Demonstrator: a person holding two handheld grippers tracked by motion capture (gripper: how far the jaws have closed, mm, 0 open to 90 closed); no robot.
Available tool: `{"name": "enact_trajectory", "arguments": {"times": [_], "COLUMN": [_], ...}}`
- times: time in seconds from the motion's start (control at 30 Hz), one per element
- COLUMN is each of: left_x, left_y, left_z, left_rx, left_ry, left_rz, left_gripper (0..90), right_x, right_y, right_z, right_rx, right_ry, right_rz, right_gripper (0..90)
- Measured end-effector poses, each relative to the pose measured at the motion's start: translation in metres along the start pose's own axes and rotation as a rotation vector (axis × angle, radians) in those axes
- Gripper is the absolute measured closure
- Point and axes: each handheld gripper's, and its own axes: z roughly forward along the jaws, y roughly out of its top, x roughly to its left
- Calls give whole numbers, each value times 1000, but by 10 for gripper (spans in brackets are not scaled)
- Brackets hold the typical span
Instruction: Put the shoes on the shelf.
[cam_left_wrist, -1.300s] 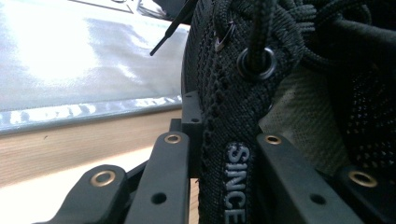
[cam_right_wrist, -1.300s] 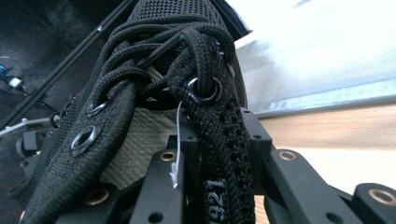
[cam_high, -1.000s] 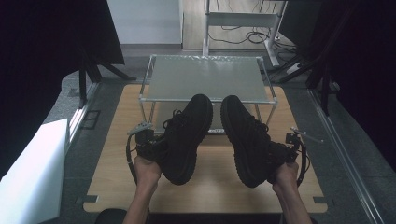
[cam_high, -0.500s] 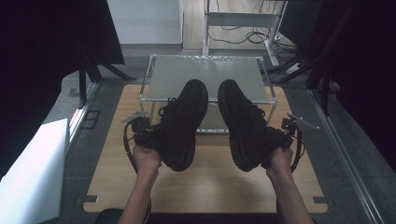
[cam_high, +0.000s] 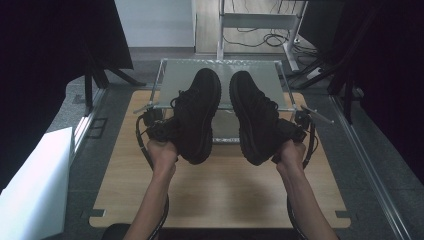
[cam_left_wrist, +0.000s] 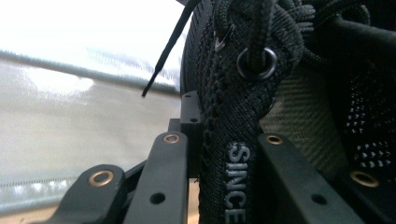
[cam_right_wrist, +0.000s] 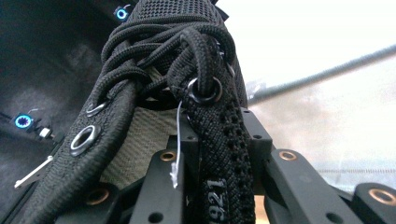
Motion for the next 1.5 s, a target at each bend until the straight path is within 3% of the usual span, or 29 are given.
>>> {"name": "enact_trajectory", "arguments": {"times": [0.47,0.6,0.63,0.67,0.73,0.77,0.97,1.13,1.3,1.5], "left_x": [-13,-20,-20,-23,-24,-25,-31,-36,-36,-40], "left_y": [32,40,40,44,46,47,54,58,59,62], "left_z": [35,45,45,50,52,54,67,71,73,79], "left_rx": [-9,1,1,9,13,18,44,57,59,85], "left_ry": [148,201,201,232,256,274,338,361,349,325], "left_rz": [8,33,33,42,49,53,59,67,64,92], "left_gripper": [783,778,778,778,777,777,763,713,656,561], "right_x": [10,17,17,22,24,28,31,38,40,41], "right_y": [22,29,29,33,34,36,39,41,43,45], "right_z": [38,49,49,54,56,61,73,82,85,91], "right_rx": [-43,-66,-66,-76,-82,-79,-68,-59,-55,-39], "right_ry": [-127,-216,-216,-279,-298,-337,-378,-424,-430,-409], "right_rz": [-30,-86,-86,-135,-146,-169,-188,-224,-243,-260], "right_gripper": [751,750,750,749,749,749,743,724,696,583]}}
